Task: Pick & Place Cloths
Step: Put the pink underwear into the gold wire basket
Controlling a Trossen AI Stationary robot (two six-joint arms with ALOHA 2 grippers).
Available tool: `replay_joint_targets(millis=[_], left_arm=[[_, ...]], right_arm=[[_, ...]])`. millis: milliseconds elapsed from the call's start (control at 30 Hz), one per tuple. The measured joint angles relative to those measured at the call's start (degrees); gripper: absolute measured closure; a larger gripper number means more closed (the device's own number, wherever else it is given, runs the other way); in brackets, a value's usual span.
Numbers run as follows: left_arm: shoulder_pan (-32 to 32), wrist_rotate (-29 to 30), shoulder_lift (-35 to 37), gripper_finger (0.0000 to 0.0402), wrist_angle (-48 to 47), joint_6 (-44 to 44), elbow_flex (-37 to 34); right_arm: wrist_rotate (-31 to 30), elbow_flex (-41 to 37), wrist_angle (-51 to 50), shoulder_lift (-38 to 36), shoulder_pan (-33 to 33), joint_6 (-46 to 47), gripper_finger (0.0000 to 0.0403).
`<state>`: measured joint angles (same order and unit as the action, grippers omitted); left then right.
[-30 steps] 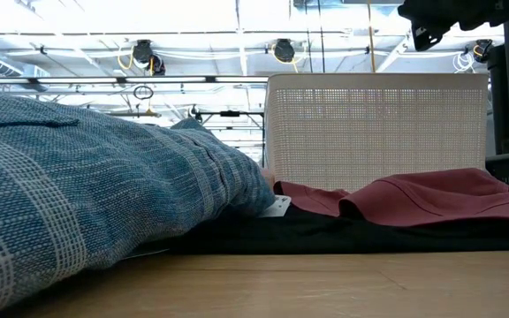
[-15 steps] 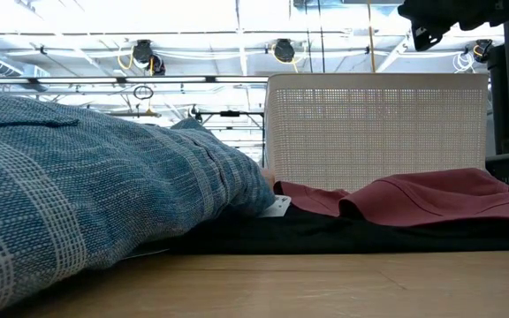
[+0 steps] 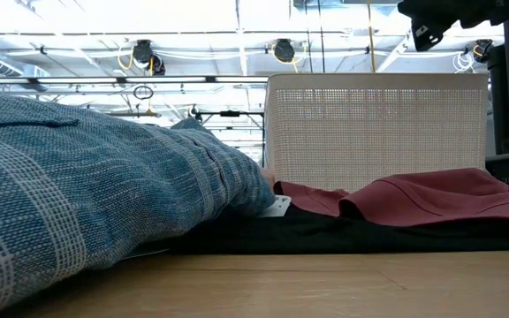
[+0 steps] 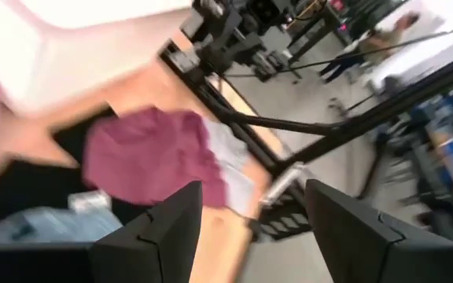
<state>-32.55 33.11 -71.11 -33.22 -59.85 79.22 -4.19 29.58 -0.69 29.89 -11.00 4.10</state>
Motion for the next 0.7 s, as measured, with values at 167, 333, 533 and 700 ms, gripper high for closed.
replay_joint_targets(millis=[167, 333, 533, 700], left_arm=[[2.8, 0.0, 0.7, 0.0172, -0.5, 11.6, 0.0], [5.3, 0.0, 1.8, 0.0172, -6.8, 15.2, 0.0], [7.2, -0.2, 3.1, 0.0172, -13.6, 14.5, 0.0], [7.9, -0.6, 4.3, 0.0172, -13.7, 16.3, 0.0]], right_arm=[[0.5, 0.0, 0.1, 0.1, 0.0, 10.3, 0.036], [9.2, 0.0, 1.2, 0.3, -0.1, 12.6, 0.036], [10.2, 0.0, 10.7, 3.3, -4.5, 7.1, 0.036], [6.7, 0.0, 16.8, 9.1, -10.3, 5.3, 0.036]])
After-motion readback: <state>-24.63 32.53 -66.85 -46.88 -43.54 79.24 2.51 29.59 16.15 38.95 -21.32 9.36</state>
